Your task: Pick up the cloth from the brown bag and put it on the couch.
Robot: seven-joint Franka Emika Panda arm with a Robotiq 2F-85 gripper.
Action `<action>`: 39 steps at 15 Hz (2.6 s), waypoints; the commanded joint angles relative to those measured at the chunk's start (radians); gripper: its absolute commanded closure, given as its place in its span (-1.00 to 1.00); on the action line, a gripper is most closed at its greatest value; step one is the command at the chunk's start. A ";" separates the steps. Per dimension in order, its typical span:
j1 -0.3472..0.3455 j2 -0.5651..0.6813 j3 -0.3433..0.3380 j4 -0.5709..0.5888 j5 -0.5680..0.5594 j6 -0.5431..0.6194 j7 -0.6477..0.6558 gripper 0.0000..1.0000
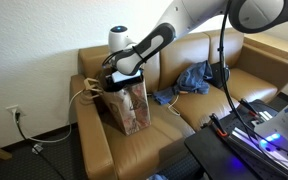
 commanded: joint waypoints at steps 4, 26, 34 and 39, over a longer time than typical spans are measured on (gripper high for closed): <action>-0.020 -0.006 0.001 -0.024 0.054 0.068 0.005 0.65; -0.090 -0.141 0.076 -0.081 0.130 0.073 -0.106 0.05; -0.047 -0.074 0.042 -0.025 0.058 -0.198 -0.073 -0.98; -0.031 -0.039 0.013 -0.035 0.030 -0.115 -0.022 -1.00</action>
